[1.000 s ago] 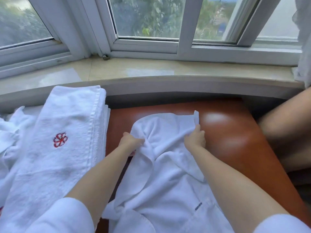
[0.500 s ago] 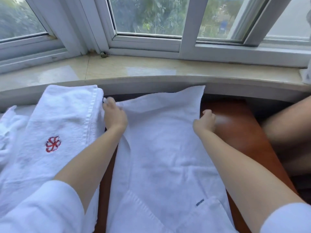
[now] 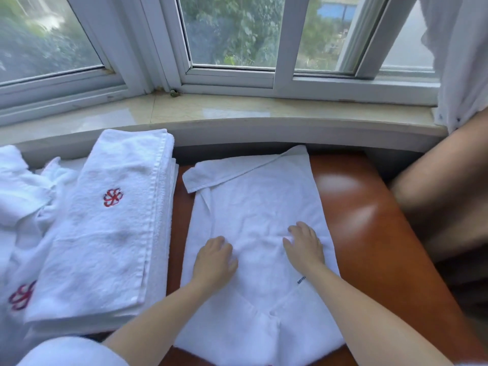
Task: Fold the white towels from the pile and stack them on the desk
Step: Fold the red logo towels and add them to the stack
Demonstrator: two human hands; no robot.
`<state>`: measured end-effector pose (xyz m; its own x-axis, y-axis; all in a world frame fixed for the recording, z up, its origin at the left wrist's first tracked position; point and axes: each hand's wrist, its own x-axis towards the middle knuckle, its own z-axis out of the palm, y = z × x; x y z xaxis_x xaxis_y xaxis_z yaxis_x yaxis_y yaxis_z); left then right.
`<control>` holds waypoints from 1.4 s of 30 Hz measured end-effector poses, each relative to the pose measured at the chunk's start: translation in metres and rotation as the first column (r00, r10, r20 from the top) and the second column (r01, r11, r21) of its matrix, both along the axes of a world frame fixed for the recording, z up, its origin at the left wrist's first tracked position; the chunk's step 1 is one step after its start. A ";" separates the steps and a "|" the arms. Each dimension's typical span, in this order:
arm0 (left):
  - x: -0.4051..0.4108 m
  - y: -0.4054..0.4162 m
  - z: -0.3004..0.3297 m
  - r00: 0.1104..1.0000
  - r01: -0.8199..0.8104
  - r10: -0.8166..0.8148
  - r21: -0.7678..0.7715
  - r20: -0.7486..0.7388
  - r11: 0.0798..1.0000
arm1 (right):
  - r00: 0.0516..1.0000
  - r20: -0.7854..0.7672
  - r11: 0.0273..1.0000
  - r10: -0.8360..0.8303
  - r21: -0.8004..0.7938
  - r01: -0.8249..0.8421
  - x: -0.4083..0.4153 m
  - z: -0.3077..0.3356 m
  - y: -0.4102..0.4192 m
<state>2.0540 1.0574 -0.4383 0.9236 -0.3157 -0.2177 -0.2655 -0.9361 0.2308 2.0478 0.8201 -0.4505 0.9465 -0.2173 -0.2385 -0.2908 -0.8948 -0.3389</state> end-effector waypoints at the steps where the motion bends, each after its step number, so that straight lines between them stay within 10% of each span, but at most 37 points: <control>1: -0.009 0.004 0.001 0.998 0.056 -0.055 0.032 -0.020 0.998 | 0.999 -0.007 0.999 0.039 0.018 -0.039 -0.010 0.003 -0.001; 10: -0.071 0.030 0.035 0.905 0.331 -0.251 0.199 -0.342 0.922 | 0.928 -0.111 0.920 0.356 -0.131 -0.369 -0.101 0.013 -0.004; 23: -0.150 0.028 0.036 0.931 0.294 -0.189 0.334 -0.311 0.895 | 0.970 -0.088 0.956 0.226 -0.170 -0.239 -0.201 0.013 -0.001; 31: -0.214 0.035 0.048 0.932 0.217 -0.106 0.299 -0.348 0.929 | 0.906 -0.366 0.967 0.212 -0.053 -0.247 -0.237 0.058 0.008; 42: -0.220 0.054 0.096 0.707 0.262 0.158 0.463 -0.689 0.847 | 0.760 -0.629 0.887 0.164 -0.244 -0.393 -0.221 0.100 0.021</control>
